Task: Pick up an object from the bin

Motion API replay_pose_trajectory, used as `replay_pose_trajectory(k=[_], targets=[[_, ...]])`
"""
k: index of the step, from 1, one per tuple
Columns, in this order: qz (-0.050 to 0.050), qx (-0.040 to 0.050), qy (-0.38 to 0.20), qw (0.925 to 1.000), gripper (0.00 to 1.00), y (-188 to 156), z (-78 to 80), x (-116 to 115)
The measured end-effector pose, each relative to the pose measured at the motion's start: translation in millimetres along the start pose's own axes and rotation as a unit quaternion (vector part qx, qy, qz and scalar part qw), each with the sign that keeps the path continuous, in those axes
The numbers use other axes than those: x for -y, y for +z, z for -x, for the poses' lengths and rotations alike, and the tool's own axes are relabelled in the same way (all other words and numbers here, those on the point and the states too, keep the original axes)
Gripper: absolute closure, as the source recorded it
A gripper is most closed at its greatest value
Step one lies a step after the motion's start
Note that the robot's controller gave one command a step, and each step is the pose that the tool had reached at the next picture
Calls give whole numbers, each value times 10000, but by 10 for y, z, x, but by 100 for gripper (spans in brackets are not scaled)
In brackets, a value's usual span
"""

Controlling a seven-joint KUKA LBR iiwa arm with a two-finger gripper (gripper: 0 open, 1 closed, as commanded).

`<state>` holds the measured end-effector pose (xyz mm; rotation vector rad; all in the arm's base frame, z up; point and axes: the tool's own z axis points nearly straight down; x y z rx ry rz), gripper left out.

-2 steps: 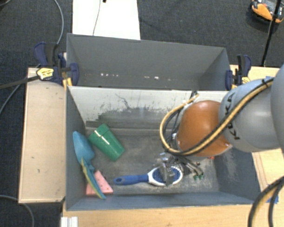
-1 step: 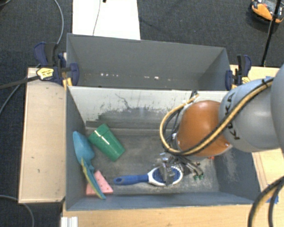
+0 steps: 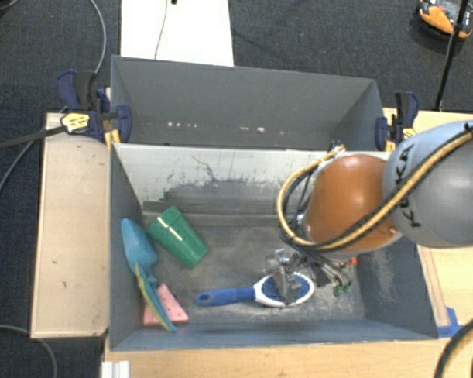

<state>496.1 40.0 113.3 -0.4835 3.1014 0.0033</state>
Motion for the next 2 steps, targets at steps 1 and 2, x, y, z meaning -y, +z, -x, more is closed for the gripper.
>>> replay_pose_trajectory(k=[1,2], targets=[[-6,29,-25,10000,100,-624,38,72],[2,2,-108,9999,100,-1189,-69,50]])
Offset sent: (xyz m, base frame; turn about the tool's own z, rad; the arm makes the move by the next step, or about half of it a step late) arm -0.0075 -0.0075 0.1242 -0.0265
